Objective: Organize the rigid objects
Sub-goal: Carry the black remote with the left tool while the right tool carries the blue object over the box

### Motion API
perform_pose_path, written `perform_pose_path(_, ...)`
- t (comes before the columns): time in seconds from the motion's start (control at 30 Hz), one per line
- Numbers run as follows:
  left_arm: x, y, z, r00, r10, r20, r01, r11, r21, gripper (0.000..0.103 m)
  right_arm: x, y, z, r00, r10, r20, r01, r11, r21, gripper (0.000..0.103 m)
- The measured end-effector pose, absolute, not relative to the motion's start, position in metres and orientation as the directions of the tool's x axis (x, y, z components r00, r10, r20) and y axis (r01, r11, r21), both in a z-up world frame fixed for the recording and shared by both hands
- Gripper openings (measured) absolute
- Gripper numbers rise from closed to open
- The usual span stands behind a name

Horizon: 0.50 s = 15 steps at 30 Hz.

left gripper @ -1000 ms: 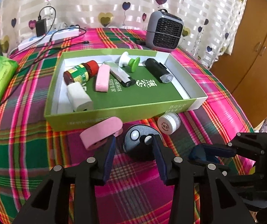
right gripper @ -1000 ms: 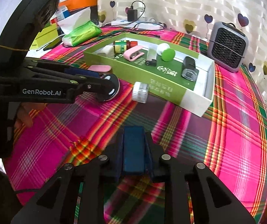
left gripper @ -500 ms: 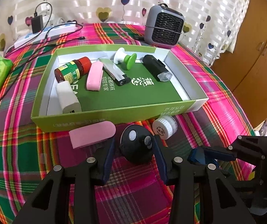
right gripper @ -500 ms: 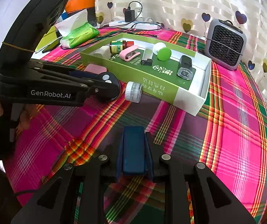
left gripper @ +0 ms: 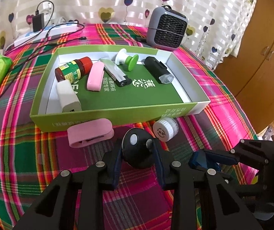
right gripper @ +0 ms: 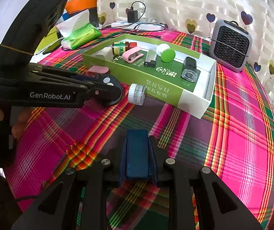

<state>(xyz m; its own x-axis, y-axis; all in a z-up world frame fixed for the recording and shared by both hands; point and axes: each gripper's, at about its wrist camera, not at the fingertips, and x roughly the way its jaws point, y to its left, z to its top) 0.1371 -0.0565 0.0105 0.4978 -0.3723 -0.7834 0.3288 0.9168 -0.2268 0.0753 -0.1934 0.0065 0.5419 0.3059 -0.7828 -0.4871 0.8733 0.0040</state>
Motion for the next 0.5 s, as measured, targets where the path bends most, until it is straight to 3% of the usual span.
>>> perform_pose_path(0.5,0.1319,-0.0522,0.0189,0.524,-0.368,-0.768,0.325,0.92,-0.219,0.029,0.0767,-0.1967,0.0086,0.556,0.274,-0.785,-0.451,0.892,-0.009,0.023)
